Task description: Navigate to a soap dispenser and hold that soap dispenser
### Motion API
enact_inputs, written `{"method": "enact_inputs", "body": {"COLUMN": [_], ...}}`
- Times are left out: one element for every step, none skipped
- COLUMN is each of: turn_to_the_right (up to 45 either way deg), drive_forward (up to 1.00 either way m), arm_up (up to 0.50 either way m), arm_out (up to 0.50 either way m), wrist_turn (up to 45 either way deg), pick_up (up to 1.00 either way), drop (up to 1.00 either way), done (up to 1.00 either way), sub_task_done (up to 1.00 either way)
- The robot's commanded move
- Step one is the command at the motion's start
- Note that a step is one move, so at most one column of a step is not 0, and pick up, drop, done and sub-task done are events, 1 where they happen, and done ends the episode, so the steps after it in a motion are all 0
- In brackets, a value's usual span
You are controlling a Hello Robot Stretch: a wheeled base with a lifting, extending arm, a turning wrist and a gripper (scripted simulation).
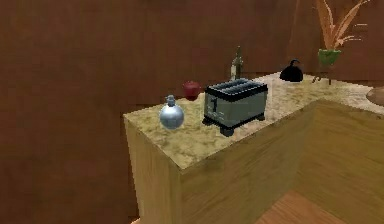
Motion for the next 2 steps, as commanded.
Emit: {"method": "enact_inputs", "body": {"turn_to_the_right": [-45.0,-45.0], "drive_forward": [0.0,0.0], "arm_up": [0.0,0.0], "arm_out": [0.0,0.0], "wrist_turn": [0.0,0.0], "pick_up": [0.0,0.0], "drop": [0.0,0.0], "done": [0.0,0.0], "sub_task_done": [0.0,0.0]}}
